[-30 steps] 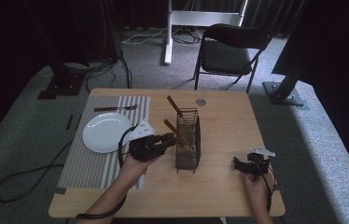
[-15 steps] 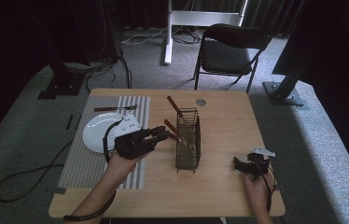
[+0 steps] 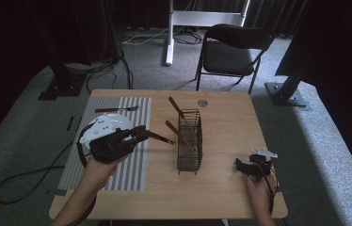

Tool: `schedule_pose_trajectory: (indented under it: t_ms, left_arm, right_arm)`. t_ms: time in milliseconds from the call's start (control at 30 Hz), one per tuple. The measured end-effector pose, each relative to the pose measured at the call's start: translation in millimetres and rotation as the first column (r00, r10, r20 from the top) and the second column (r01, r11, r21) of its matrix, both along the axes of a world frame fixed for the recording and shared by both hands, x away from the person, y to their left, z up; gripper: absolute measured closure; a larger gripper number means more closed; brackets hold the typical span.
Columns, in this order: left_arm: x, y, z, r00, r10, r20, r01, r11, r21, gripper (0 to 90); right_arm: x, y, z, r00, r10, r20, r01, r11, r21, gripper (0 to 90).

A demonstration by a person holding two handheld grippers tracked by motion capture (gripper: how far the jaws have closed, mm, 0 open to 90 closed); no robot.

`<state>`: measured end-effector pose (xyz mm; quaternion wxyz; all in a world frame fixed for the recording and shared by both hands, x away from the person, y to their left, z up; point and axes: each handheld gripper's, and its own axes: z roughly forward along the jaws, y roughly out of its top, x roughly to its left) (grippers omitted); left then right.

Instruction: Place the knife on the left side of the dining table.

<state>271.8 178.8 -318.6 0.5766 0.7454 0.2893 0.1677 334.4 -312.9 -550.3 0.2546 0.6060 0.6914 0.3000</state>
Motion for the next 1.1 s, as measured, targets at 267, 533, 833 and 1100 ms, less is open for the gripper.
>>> schedule_pose_trajectory:
  t_ms: [267,533,833,1100]
  left_arm:
    - [1.6,30.3,-24.7,0.9969,0.054,-0.058,-0.054,0.9985,-0.001,75.3]
    - [4.5,57.5,-54.5,0.9875,0.096,-0.126,-0.096,0.9954,0.001,75.3]
    - [2.9,79.6,-77.5,0.9743,0.129,-0.185,-0.125,0.9916,0.032,75.2]
    - [-2.0,98.1,-90.9,0.9609,0.163,-0.224,-0.156,0.9865,0.049,75.3]
  right_arm:
    - [0.0,0.0,0.0,1.0000,0.000,0.000,0.000,1.000,0.000,11.9]
    - [0.0,0.0,0.0,1.0000,0.000,0.000,0.000,1.000,0.000,11.9]
    - [0.0,0.0,0.0,1.0000,0.000,0.000,0.000,1.000,0.000,11.8]
    - [0.0,0.0,0.1,1.0000,0.000,-0.001,0.000,1.000,0.000,11.8]
